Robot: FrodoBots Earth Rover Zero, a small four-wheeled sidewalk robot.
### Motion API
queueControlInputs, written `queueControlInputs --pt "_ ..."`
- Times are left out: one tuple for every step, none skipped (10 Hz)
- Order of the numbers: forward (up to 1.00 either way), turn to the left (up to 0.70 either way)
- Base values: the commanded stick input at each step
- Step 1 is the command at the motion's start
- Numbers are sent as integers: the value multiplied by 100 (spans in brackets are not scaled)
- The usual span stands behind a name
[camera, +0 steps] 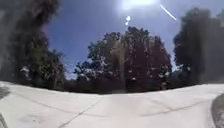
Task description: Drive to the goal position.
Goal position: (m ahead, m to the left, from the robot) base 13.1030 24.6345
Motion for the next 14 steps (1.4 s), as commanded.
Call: queueControlInputs --pt "85 34" --pt "85 34" --pt "85 34" --pt "85 34" --pt "85 34" --pt "85 34" --pt "85 34" --pt "85 34" --pt "85 34" --pt "85 0" --pt "85 0" --pt "85 0" --pt "85 0" --pt "85 0"
